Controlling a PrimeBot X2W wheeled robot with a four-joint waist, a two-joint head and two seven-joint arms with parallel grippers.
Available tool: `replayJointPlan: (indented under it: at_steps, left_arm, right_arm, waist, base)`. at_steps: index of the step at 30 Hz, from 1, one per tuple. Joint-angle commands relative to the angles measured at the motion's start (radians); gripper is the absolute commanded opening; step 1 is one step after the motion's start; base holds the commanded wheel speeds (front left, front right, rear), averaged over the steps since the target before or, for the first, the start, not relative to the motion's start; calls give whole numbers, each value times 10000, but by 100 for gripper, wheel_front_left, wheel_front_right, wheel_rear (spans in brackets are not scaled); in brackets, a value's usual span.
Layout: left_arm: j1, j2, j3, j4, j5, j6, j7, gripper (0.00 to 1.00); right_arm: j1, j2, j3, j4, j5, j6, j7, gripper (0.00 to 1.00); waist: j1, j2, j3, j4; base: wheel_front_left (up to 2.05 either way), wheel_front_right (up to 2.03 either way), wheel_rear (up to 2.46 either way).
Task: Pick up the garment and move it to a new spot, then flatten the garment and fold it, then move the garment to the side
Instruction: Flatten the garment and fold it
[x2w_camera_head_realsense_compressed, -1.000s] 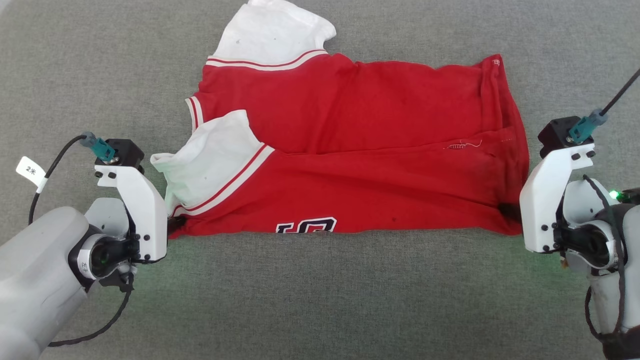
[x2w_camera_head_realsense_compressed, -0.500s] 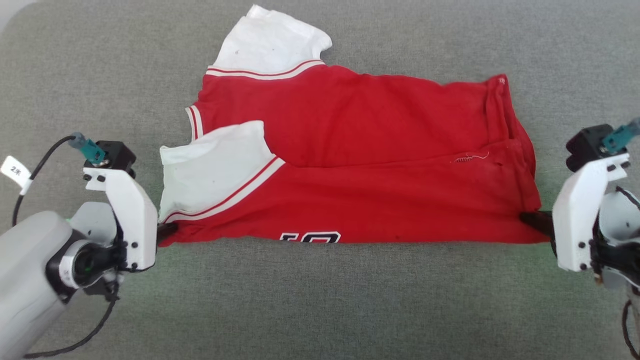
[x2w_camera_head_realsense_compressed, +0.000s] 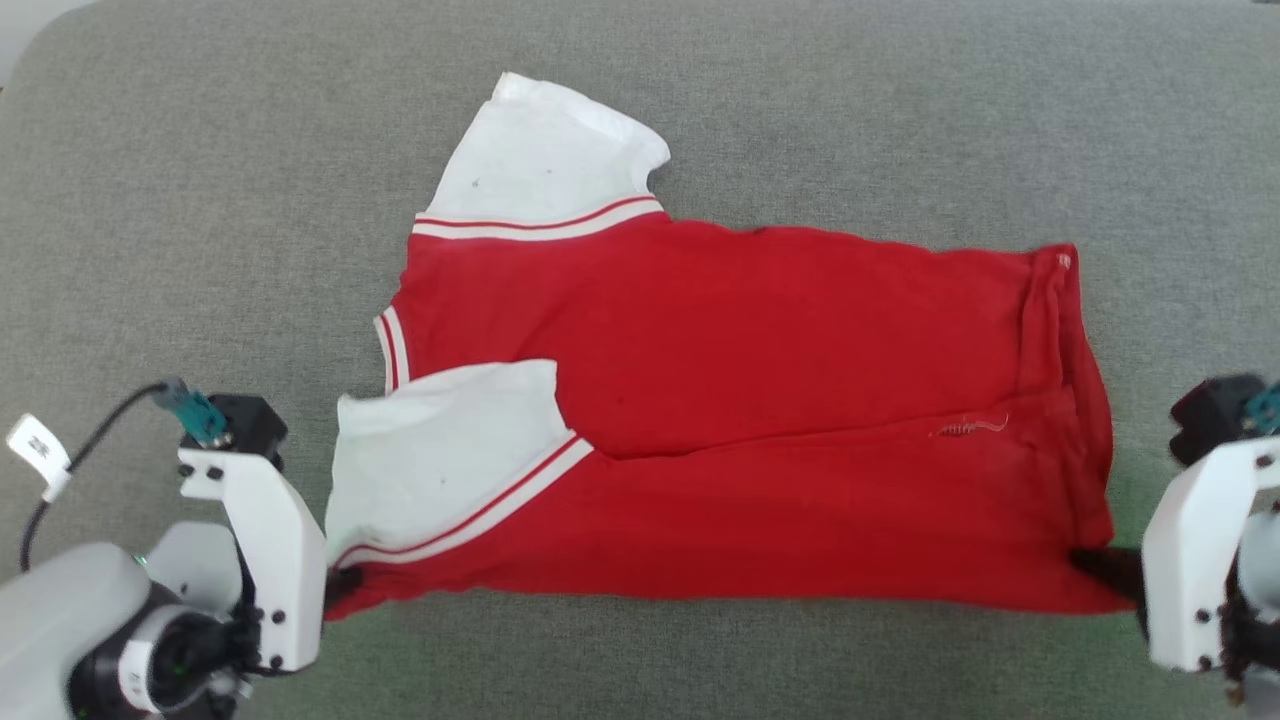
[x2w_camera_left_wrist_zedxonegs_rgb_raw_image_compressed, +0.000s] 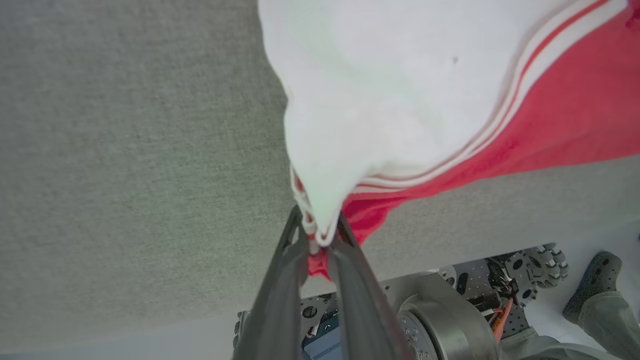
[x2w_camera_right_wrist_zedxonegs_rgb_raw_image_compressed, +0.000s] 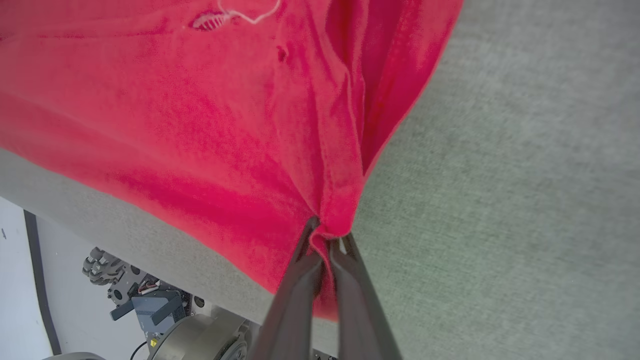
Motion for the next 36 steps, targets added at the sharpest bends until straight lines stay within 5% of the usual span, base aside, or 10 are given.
replayJointPlan:
  at_steps: [1, 3, 4, 5, 6, 7, 8, 21, 30, 36]
  left_arm:
    - [172, -105, -27, 37, 17, -22, -105, 0]
    - [371, -290, -66, 250, -112, -6, -210, 0]
    - [402, -371, -99, 371, -75, -48, -280, 21]
    - [432, -453, -123, 492, -37, -77, -325, 46]
    - [471, -522, -146, 623, -45, -102, -328, 73]
    - [475, -555, -179, 733, -30, -161, -301, 89]
    - [415, -559, -169, 808, 2, -179, -278, 100]
    - [-1361, 727, 571, 142, 741, -255, 253, 100]
    - [-3119, 444, 1098, 1335, 1512, -1158, 393, 100]
    - [-4288, -228, 1135, 3282, 2241, -2177, 212, 100]
  right_arm:
    - [152, 94, 17, 1, -68, -4, -106, 0]
    - [346, 235, 144, 153, -217, -4, -305, 0]
    - [433, 331, 183, 257, -274, -4, -412, 0]
    - [447, 378, 236, 341, -372, -4, -551, 13]
    - [422, 389, 301, 413, -458, -4, -715, 35]
    - [416, 401, 368, 508, -515, -4, -856, 42]
    - [411, 427, 390, 576, -577, -4, -1001, 94]
    - [481, 1187, 20, -481, -1188, -4, -3230, 100]
    - [-307, 1943, 357, -1294, -1999, -2, -6817, 100]
    - [-626, 2280, 620, -1125, -2496, -2, -9408, 100]
  waist:
    - [0, 0, 10, -14]
    - [0, 0, -11, -55]
    - [0, 0, -14, -75]
    - [0, 0, -25, -88]
    - [0, 0, -40, -105]
    - [0, 0, -59, -119]
    - [0, 0, -80, -127]
    - [0, 0, -356, -640]
    - [0, 0, 56, -1732]
    - [0, 0, 415, -2555]
  base:
    - [0, 0, 0]
    - [0, 0, 0]
    - [0, 0, 0]
    - [0, 0, 0]
    - [0, 0, 0]
    - [0, 0, 0]
    - [0, 0, 0]
    - [0, 0, 0]
    - [0, 0, 0]
    - [0, 0, 0]
